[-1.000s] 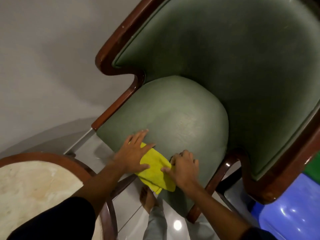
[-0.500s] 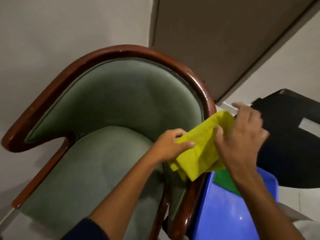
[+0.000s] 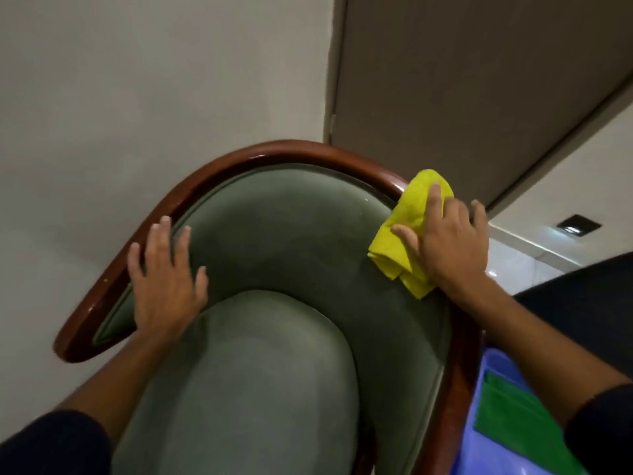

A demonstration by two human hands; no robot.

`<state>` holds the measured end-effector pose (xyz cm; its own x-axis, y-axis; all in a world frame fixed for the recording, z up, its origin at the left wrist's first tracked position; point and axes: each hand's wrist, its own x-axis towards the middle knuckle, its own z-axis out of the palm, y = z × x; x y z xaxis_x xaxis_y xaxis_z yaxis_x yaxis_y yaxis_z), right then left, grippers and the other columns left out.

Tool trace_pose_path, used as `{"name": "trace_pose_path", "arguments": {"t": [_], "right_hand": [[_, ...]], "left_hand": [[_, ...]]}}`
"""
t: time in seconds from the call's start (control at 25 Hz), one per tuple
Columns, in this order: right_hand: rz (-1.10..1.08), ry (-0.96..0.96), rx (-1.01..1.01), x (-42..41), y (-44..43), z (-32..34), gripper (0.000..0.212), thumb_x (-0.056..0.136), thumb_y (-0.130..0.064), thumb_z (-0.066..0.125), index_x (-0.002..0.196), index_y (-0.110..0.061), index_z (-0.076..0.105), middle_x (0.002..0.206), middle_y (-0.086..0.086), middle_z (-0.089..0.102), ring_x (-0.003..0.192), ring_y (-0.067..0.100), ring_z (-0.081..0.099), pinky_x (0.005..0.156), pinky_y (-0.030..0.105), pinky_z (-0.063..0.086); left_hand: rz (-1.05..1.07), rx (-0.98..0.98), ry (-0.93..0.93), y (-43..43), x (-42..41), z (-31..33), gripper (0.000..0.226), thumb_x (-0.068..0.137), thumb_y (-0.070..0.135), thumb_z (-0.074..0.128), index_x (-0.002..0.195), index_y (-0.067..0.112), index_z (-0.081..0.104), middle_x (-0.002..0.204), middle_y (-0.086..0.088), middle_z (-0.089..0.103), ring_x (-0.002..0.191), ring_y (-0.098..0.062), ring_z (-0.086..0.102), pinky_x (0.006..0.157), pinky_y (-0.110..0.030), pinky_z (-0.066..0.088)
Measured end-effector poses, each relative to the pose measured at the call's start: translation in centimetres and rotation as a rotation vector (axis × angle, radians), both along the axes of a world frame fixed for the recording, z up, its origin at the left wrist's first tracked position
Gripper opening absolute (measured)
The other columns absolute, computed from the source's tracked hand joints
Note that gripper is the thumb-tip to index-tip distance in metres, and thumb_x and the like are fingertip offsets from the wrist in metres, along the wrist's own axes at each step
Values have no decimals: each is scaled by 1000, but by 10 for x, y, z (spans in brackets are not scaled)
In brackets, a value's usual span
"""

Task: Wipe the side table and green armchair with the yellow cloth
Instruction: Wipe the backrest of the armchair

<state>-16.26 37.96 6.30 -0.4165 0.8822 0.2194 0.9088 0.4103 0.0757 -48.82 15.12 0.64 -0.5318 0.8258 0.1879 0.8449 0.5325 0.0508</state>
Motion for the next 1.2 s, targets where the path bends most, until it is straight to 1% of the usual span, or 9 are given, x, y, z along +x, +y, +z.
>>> {"name": "trace_pose_path", "arguments": {"t": [0.08, 0.16, 0.32, 0.48, 0.56, 0.68, 0.8, 1.0, 1.2], "right_hand": [[124, -69, 50, -44, 33, 2, 84, 93, -64, 27, 143, 3, 31, 142, 32, 45, 138, 41, 36, 116, 59, 21], [240, -87, 92, -97, 49, 0, 79, 95, -58, 29, 143, 6, 30, 151, 31, 34, 145, 41, 27, 119, 59, 19], [481, 19, 91, -203, 36, -25, 82, 96, -58, 32, 150, 3, 20, 158, 28, 23, 148, 40, 20, 122, 55, 17], [787, 115, 105, -298, -38, -57, 80, 95, -64, 33, 152, -8, 27, 158, 26, 25, 148, 40, 21, 121, 55, 18], [944, 152, 155, -313, -75, -77, 65, 99, -54, 34, 151, -15, 30, 157, 24, 28, 148, 39, 22, 122, 54, 18], [1070, 148, 231, -307, -82, -89, 51, 102, -25, 37, 151, -15, 30, 158, 13, 33, 149, 31, 25, 122, 47, 20], [987, 187, 267, -285, -55, -83, 48, 98, -7, 39, 146, -11, 41, 152, 10, 44, 143, 28, 38, 119, 44, 32], [626, 39, 211, -170, -11, -55, 45, 91, -7, 43, 134, -5, 56, 137, 15, 60, 126, 33, 58, 108, 47, 45], [38, 16, 6, -24, -73, -39, 59, 87, -6, 45, 145, -4, 38, 140, 25, 53, 129, 41, 49, 114, 50, 31]], "left_hand": [[64, -81, -3, -15, -50, 7, 82, 89, 53, 43, 151, 7, 15, 161, -22, 15, 149, -36, 14, 118, -61, 13], [31, -172, -21, -23, -80, 11, 93, 85, 68, 36, 152, 8, 12, 161, -20, 21, 149, -34, 17, 120, -57, 15], [-107, -134, -110, -25, -89, 9, 100, 80, 72, 46, 152, 13, 9, 157, -15, 29, 146, -31, 26, 120, -51, 27], [6, 1, -196, -29, -90, 2, 108, 76, 73, 51, 153, 13, 5, 162, -12, 20, 150, -27, 18, 123, -48, 19], [16, 28, -221, -30, -90, 0, 112, 73, 77, 49, 153, 13, 5, 163, -11, 17, 151, -25, 15, 124, -46, 17], [-14, 12, -198, -30, -89, -1, 112, 73, 81, 43, 153, 11, 8, 163, -12, 19, 151, -26, 18, 123, -47, 19], [-35, -3, -194, -29, -89, 0, 107, 75, 79, 42, 153, 14, 10, 163, -12, 20, 151, -26, 17, 123, -48, 20], [-87, -50, -197, -30, -91, 4, 103, 77, 78, 41, 153, 17, 8, 163, -12, 18, 151, -28, 15, 122, -54, 20], [-119, -37, -221, -33, -97, -1, 102, 76, 81, 36, 153, 20, 9, 161, -14, 23, 150, -31, 20, 120, -56, 22]]}}
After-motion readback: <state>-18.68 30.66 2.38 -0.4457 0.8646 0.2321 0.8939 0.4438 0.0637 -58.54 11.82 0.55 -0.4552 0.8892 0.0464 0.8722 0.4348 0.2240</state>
